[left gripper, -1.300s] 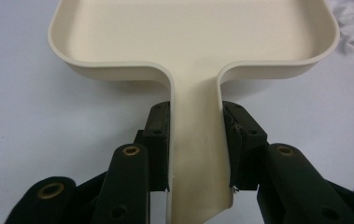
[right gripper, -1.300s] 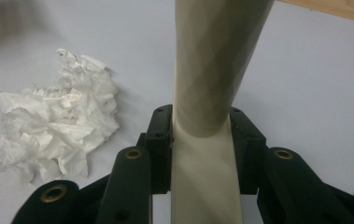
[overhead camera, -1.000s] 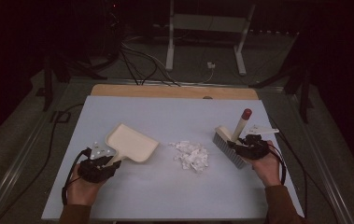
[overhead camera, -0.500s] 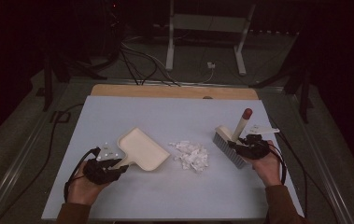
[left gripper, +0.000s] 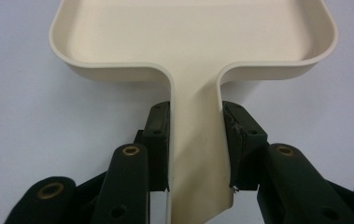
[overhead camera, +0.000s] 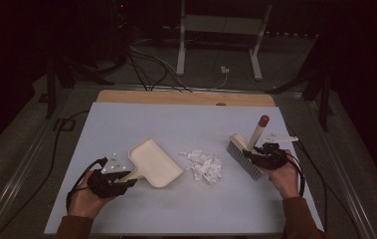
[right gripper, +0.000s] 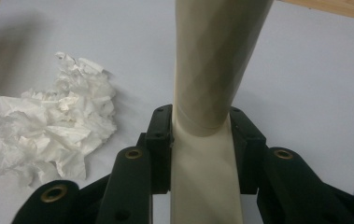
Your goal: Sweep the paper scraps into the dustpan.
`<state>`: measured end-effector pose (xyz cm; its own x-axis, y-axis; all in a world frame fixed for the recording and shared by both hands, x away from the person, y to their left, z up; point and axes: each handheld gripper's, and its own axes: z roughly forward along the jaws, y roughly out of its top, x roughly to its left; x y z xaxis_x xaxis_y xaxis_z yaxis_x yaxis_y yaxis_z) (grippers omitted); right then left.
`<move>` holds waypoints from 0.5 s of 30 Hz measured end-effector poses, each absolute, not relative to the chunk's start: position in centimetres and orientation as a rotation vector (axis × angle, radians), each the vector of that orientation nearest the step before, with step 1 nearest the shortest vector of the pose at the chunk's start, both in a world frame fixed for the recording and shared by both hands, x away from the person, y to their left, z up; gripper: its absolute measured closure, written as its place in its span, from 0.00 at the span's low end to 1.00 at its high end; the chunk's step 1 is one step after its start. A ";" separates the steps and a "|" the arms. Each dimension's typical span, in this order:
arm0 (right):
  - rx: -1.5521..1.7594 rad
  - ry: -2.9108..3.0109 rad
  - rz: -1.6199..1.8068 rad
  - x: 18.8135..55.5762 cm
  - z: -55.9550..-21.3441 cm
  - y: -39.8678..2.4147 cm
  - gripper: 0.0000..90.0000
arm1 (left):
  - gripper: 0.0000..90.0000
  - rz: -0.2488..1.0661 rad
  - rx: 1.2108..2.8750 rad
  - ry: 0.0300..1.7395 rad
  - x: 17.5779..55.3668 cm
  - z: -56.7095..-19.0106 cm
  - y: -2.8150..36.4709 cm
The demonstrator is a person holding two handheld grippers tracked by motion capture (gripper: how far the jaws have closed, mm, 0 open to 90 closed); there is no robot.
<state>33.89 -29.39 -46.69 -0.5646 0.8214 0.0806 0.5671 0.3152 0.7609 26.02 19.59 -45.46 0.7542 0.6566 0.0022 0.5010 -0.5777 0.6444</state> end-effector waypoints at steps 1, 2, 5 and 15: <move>1.248 2.264 1.111 33.9 -46.7 -29.4 0.74 | 0.74 0.315 2.314 0.859 26.0 -45.4 19.6; 1.249 2.263 1.114 33.9 -46.7 -29.5 0.74 | 0.74 0.311 2.318 0.851 26.1 -45.4 19.6; 1.258 2.257 1.119 34.0 -46.8 -29.5 0.74 | 0.74 0.301 2.330 0.827 26.1 -45.4 19.6; 1.254 2.260 1.116 34.0 -46.7 -29.5 0.74 | 0.74 0.284 2.381 0.785 26.6 -45.8 18.7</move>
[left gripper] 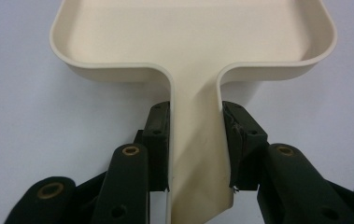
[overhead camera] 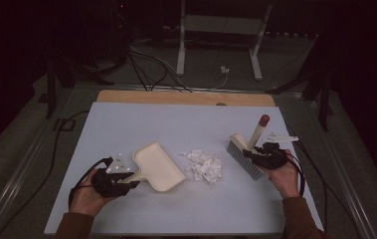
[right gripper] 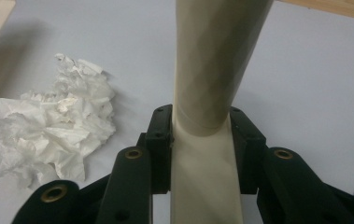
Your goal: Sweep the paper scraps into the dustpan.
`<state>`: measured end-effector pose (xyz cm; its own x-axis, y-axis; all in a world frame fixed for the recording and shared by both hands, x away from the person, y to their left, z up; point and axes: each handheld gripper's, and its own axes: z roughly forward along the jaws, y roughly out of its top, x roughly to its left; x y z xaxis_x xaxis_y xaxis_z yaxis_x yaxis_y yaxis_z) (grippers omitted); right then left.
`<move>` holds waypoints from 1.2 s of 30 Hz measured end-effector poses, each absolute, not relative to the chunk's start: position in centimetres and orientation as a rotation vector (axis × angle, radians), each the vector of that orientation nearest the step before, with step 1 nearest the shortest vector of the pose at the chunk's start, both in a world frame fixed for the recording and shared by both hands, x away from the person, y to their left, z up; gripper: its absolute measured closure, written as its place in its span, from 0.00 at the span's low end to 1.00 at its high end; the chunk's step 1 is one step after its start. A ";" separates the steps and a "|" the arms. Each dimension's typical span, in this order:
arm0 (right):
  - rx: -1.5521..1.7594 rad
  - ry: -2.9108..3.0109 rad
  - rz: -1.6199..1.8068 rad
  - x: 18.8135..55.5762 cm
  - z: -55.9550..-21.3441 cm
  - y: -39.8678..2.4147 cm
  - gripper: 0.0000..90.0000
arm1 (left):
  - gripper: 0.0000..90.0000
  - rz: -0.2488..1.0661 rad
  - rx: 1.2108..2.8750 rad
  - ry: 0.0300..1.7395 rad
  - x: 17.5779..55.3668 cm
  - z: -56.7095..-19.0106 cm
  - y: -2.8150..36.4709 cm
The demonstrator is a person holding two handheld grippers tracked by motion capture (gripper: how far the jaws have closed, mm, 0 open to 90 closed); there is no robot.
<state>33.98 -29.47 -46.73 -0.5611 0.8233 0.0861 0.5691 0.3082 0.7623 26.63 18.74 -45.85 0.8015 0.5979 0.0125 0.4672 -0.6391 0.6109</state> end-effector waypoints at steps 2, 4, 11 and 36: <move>1.254 2.260 1.116 34.0 -46.7 -29.5 0.74 | 0.74 0.274 2.390 0.773 26.8 -46.0 18.5; 1.253 2.261 1.118 34.0 -46.7 -29.4 0.74 | 0.74 0.266 2.405 0.760 26.9 -46.0 18.2; 1.254 2.262 1.119 34.0 -46.8 -29.5 0.74 | 0.74 0.235 2.443 0.740 27.5 -46.2 17.5; 1.257 2.259 1.126 34.0 -46.8 -29.5 0.74 | 0.74 0.167 2.521 0.683 29.3 -47.2 15.5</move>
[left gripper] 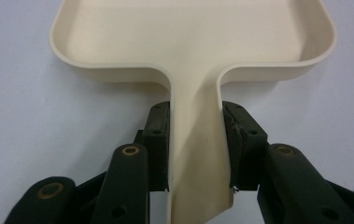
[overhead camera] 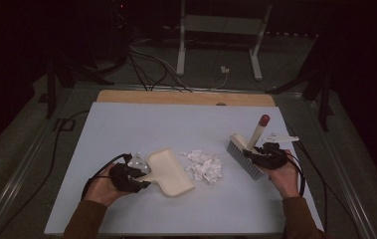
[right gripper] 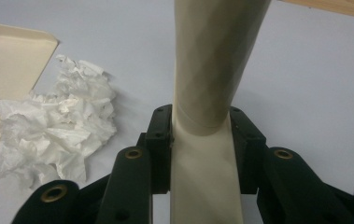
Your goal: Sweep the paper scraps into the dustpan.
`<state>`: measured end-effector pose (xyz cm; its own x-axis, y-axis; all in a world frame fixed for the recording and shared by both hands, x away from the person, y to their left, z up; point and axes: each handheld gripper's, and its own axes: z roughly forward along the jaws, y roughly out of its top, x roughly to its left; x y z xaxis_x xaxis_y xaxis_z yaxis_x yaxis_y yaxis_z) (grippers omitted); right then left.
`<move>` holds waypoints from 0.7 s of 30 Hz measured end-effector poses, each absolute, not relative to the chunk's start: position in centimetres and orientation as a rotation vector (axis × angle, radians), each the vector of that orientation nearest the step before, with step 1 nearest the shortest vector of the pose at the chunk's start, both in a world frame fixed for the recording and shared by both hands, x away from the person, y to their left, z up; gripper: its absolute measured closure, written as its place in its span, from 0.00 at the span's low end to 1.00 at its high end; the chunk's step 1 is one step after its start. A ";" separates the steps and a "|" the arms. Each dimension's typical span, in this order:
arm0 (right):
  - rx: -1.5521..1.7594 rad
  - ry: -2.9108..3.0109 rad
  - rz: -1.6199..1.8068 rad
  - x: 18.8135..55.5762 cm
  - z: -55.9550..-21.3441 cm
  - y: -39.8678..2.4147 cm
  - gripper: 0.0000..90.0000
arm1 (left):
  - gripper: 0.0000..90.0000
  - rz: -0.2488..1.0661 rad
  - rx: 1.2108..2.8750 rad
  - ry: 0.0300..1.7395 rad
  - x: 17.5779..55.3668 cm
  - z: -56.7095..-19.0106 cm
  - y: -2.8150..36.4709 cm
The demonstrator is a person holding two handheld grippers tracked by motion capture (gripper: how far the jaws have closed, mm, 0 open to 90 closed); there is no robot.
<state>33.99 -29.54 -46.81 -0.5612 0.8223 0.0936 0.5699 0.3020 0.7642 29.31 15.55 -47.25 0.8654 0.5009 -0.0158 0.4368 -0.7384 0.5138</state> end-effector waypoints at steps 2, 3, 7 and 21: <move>1.256 2.260 1.126 34.0 -46.8 -29.5 0.74 | 0.74 0.166 2.524 0.680 29.4 -47.2 15.5; 1.255 2.260 1.125 34.0 -46.8 -29.5 0.74 | 0.74 0.165 2.525 0.680 29.4 -47.2 15.4; 1.251 2.267 1.129 33.9 -46.8 -29.4 0.74 | 0.74 0.162 2.526 0.675 29.5 -47.2 15.1; 1.262 2.266 1.052 33.3 -46.4 -27.9 0.74 | 0.74 0.151 2.537 0.657 30.1 -47.3 14.2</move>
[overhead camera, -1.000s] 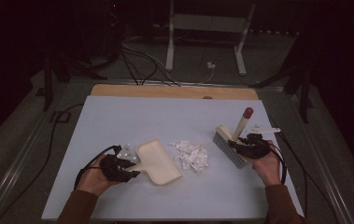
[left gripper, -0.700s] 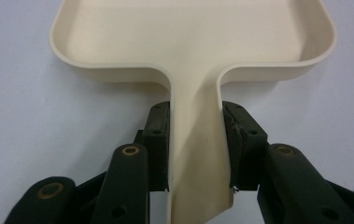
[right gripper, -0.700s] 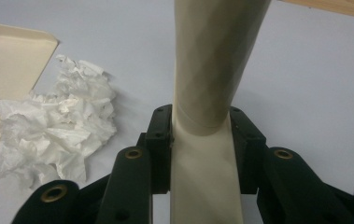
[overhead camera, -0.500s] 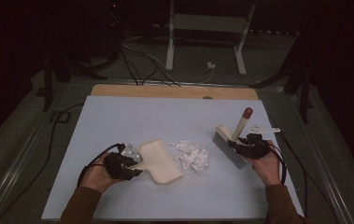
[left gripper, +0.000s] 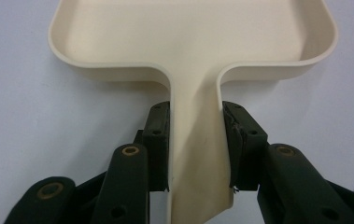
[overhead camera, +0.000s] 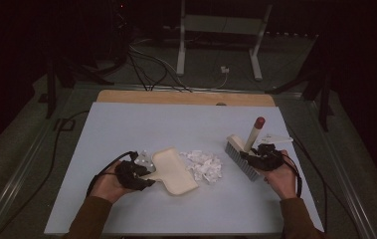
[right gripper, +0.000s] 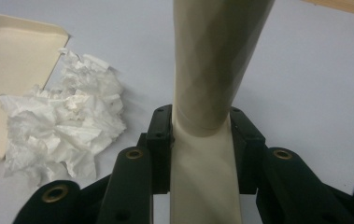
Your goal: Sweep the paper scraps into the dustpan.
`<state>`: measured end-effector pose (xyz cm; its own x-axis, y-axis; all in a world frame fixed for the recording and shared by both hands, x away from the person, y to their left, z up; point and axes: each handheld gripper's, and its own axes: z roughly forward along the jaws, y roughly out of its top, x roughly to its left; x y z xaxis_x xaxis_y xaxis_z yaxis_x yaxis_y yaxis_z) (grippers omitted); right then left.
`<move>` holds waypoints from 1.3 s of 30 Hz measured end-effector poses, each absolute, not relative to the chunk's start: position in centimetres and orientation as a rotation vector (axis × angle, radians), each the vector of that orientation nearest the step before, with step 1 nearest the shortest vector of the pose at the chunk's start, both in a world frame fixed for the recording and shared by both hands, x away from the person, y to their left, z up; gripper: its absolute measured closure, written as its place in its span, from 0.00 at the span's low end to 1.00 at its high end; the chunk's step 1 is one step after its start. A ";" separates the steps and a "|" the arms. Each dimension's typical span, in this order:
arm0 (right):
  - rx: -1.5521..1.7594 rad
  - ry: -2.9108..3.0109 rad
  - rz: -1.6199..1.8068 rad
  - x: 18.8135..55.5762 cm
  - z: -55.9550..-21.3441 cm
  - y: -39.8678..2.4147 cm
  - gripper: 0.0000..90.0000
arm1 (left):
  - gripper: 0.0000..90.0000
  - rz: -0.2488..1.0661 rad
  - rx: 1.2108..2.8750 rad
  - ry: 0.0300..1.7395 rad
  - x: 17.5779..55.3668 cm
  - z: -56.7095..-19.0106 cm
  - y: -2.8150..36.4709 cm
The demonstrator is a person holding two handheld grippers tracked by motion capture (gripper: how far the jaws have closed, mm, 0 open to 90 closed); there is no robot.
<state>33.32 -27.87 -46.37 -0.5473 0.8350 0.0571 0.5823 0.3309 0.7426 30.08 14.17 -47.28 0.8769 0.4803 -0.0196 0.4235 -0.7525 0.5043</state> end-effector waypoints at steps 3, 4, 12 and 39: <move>1.283 2.257 1.048 33.2 -46.3 -27.5 0.74 | 0.74 0.150 2.538 0.655 30.1 -47.3 14.1; 1.281 2.256 1.047 33.2 -46.3 -27.4 0.74 | 0.74 0.151 2.539 0.655 30.1 -47.3 14.1; 1.265 2.240 1.011 32.9 -46.3 -26.3 0.74 | 0.74 0.147 2.537 0.656 30.2 -47.3 14.0; 1.343 2.166 0.922 32.1 -46.4 -22.0 0.74 | 0.74 0.142 2.550 0.648 30.3 -47.3 13.3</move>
<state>32.08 -22.01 -46.37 -0.4398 0.8980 -0.0123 0.6137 0.3104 0.7260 30.35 13.26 -47.34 0.8811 0.4725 -0.0218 0.4203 -0.7611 0.4940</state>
